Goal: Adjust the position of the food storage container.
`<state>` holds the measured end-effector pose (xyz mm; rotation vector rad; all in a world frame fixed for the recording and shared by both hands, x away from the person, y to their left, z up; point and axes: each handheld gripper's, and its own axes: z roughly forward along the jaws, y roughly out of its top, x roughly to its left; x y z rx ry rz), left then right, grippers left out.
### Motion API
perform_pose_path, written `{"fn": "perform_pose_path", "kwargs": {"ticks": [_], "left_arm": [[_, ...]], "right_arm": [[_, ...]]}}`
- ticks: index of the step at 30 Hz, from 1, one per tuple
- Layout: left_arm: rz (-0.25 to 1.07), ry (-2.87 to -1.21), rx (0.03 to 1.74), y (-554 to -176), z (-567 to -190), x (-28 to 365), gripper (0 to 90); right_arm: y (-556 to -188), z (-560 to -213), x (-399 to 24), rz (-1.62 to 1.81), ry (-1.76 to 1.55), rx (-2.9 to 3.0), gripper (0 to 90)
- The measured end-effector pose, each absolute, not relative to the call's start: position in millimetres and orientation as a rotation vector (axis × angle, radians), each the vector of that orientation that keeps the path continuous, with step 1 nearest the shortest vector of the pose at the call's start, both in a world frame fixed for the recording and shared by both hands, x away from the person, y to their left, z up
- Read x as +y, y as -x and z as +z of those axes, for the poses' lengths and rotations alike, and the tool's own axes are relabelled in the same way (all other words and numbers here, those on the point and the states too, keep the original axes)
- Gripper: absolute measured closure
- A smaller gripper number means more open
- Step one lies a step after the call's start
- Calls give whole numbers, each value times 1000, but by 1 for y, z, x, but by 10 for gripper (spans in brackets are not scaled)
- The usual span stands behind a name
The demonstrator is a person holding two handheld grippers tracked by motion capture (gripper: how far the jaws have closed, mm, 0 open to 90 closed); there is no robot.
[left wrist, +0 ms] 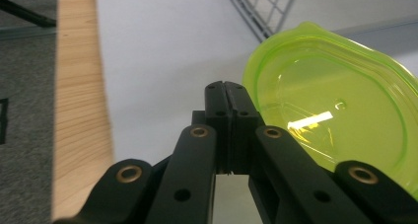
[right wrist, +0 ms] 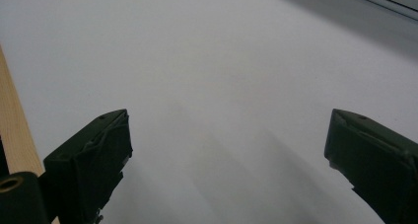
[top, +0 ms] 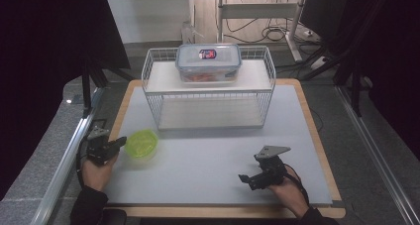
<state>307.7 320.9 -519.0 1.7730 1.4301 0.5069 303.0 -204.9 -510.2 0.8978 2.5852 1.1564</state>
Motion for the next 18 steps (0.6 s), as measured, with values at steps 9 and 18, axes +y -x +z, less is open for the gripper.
{"fn": "perform_pose_path", "kwargs": {"ticks": [9,18], "left_arm": [[476,-1827,1369,-311,-516,292,896],[425,-1862,1312,-311,-514,264,897]], "right_arm": [[-303,-511,-205,1150,-901,2587,36],[-304,-511,-205,1142,-905,2591,36]]}}
